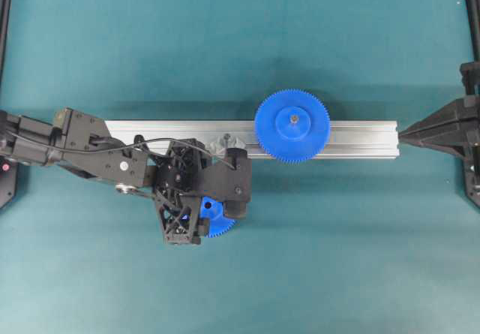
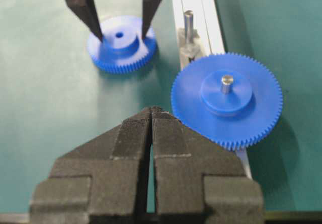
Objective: Find the location of the shaft and insert the small gear.
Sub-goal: 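Lift the small blue gear and carry it over the empty left shaft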
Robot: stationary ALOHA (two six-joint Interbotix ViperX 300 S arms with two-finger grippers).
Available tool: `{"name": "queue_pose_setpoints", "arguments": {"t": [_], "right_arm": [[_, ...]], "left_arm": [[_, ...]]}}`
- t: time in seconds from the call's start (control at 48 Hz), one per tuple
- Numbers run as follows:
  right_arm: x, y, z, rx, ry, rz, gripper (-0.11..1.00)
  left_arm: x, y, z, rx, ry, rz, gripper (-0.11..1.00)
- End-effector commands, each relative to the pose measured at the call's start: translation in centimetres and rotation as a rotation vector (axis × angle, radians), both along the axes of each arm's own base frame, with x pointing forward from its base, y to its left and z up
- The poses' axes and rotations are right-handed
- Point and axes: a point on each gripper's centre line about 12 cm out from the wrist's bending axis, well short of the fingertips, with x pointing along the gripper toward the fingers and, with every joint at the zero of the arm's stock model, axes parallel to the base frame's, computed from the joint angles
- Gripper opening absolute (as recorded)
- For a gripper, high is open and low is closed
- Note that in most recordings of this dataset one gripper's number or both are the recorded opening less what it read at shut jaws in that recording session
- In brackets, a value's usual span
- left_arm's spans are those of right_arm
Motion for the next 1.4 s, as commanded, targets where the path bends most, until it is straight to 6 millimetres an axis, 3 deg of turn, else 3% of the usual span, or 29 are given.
{"name": "queue_pose_setpoints", "arguments": {"t": [0.0, 0.167, 0.313, 0.584, 0.938, 1.105, 1.376], "right_arm": [[0.2, 0.0, 0.4, 0.01, -0.009, -0.005, 0.02], [0.2, 0.0, 0.4, 0.01, -0.008, -0.006, 0.02], [0.1, 0.0, 0.3, 0.01, -0.008, -0.006, 0.02], [0.0, 0.0, 0.3, 0.01, -0.012, -0.006, 0.02], [-0.1, 0.0, 0.2, 0.01, -0.025, -0.006, 0.02], [-0.1, -0.1, 0.5, 0.01, -0.049, -0.013, 0.02], [-0.2, -0.2, 0.5, 0.004, -0.055, -0.017, 0.02]], "left_arm": [[0.3, -0.2, 0.5, -0.001, -0.017, -0.005, 0.92], [0.2, -0.2, 0.6, 0.0, -0.006, -0.004, 0.87], [0.2, -0.2, 0.8, 0.002, -0.008, -0.008, 0.64], [0.2, -0.2, 2.7, 0.001, -0.051, -0.012, 0.64], [-0.4, 1.8, 9.8, 0.019, -0.193, 0.004, 0.64], [-0.8, 4.0, 12.6, 0.072, -0.267, 0.002, 0.64], [-0.4, 6.4, 12.4, 0.142, -0.268, -0.004, 0.64]]}}
